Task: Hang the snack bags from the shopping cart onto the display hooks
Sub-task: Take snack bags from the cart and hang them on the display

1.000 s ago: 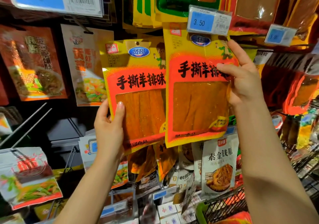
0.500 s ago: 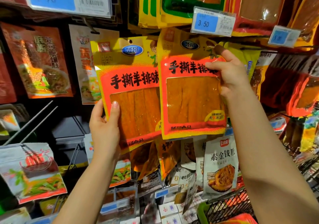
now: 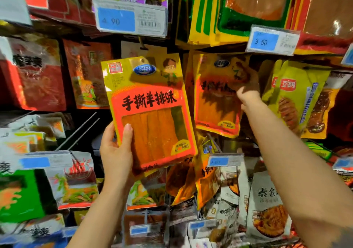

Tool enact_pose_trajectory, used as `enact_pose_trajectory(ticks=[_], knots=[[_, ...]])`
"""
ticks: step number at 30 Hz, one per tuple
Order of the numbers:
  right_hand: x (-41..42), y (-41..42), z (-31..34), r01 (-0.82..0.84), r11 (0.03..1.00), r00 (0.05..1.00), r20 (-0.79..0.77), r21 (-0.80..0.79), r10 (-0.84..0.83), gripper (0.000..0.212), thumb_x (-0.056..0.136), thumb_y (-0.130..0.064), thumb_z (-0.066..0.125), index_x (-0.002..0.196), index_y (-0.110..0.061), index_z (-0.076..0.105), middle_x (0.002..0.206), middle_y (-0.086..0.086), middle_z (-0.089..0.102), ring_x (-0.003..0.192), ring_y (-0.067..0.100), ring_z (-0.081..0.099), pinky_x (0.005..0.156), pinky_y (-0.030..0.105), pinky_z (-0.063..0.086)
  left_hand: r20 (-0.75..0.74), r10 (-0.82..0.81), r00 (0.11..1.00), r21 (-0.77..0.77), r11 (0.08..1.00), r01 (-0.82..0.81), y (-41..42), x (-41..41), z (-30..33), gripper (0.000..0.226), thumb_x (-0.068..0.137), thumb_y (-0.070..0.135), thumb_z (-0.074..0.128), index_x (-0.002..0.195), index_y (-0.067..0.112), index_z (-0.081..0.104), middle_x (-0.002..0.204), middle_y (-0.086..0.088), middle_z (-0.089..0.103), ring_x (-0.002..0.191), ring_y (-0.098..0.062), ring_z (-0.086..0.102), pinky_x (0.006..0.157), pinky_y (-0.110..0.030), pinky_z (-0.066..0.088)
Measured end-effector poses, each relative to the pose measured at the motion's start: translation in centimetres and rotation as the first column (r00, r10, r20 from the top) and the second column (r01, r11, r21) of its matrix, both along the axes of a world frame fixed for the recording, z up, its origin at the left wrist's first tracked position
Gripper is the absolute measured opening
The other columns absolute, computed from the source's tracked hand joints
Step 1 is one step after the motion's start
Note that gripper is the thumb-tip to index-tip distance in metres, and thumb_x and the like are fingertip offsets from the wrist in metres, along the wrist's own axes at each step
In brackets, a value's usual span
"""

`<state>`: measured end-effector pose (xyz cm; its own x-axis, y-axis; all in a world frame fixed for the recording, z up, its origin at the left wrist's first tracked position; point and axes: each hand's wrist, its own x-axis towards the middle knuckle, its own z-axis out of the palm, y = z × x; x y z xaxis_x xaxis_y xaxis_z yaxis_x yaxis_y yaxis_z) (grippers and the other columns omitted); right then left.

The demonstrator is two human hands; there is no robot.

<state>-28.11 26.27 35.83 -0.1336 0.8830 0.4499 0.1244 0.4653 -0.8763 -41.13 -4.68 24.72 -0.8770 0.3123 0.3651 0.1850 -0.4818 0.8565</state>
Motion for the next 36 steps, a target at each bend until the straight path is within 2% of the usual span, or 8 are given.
enact_pose_trajectory(ticks=[4,8,11,15,20,28,33,36], knots=[[0.6,-0.4,-1.1,0.085,0.988,0.996,0.020,0.127,-0.089,0.058,0.083,0.002,0.052,0.139,-0.010,0.042,0.132,0.013,0.054,0.122,0.028,0.052,0.096,0.027,0.042,0.001,-0.025,1.000,-0.011,1.000,0.025,0.5,0.5,0.4,0.015,0.097,0.023,0.056,0.103,0.035,0.062,0.107,-0.002,0.067,0.095,-0.018,0.065,0.089,-0.050,0.053],[2.6,-4.5,-1.0,0.046,0.999,0.996,-0.076,0.020,-0.045,0.062,0.078,-0.024,0.069,0.135,-0.021,0.046,0.129,0.006,0.058,0.111,0.021,0.058,0.090,0.033,0.050,0.031,-0.123,0.992,0.004,0.992,0.123,1.6,1.4,0.4,0.016,0.096,0.023,0.056,0.103,0.035,0.064,0.112,-0.008,0.068,0.102,-0.026,0.065,0.090,-0.054,0.052],[5.5,-9.1,-1.7,-0.275,0.959,0.961,0.056,0.070,0.271,0.076,0.076,-0.048,0.075,0.141,-0.028,0.039,0.141,0.003,0.049,0.120,0.015,0.055,0.096,0.035,0.050,0.073,-0.237,0.969,0.021,0.972,0.236,3.1,2.9,0.2,0.015,0.096,0.021,0.056,0.102,0.031,0.065,0.105,-0.004,0.070,0.099,-0.027,0.066,0.088,-0.058,0.052],[7.5,-13.1,-3.5,-0.576,0.807,0.809,0.232,0.128,0.540,0.079,0.074,-0.020,0.079,0.139,-0.030,0.036,0.145,-0.007,0.043,0.125,-0.004,0.048,0.103,0.018,0.041,0.088,-0.347,0.934,0.041,0.938,0.344,5.6,5.7,0.7,0.015,0.094,0.022,0.059,0.108,0.025,0.063,0.112,-0.014,0.068,0.107,-0.035,0.063,0.092,-0.060,0.049],[10.4,-13.1,-4.8,-0.496,0.868,0.861,-0.131,-0.006,0.492,0.087,0.060,-0.005,0.079,0.134,-0.034,0.044,0.127,-0.009,0.059,0.115,0.009,0.061,0.087,0.030,0.053,-0.060,-0.499,0.864,-0.013,0.866,0.500,7.3,8.2,1.1,0.016,0.086,0.032,0.067,0.101,0.036,0.065,0.106,0.000,0.070,0.100,-0.019,0.065,0.085,-0.037,0.054],[11.5,-13.2,-4.7,-0.471,0.880,0.843,-0.327,-0.060,0.428,0.089,0.055,0.003,0.074,0.135,-0.029,0.047,0.121,0.000,0.064,0.106,0.021,0.065,0.080,0.038,0.058,-0.172,-0.613,0.771,-0.102,0.789,0.605,6.6,9.0,1.6,0.035,0.085,0.019,0.062,0.119,0.029,0.054,0.103,0.015,0.068,0.096,0.002,0.064,0.076,-0.016,0.051],[11.7,-12.4,-2.5,-0.462,0.887,0.845,-0.301,0.009,0.443,0.086,0.063,0.014,0.065,0.136,-0.028,0.045,0.122,-0.001,0.063,0.099,0.016,0.066,0.068,0.027,0.058,-0.407,-0.261,0.876,-0.166,0.964,0.210,4.8,6.1,0.6,0.027,0.093,0.027,0.060,0.120,0.028,0.055,0.109,0.008,0.065,0.101,0.000,0.061,0.086,-0.020,0.050],[12.2,-12.1,-1.7,-0.477,0.877,0.833,-0.287,0.062,0.473,0.085,0.061,0.012,0.064,0.134,-0.028,0.047,0.118,-0.002,0.063,0.094,0.011,0.067,0.069,0.026,0.057,-0.643,0.079,0.762,-0.145,0.964,-0.223,3.9,2.8,-0.9,0.030,0.093,0.030,0.050,0.113,0.014,0.064,0.107,0.004,0.067,0.102,-0.013,0.062,0.092,-0.034,0.048]])
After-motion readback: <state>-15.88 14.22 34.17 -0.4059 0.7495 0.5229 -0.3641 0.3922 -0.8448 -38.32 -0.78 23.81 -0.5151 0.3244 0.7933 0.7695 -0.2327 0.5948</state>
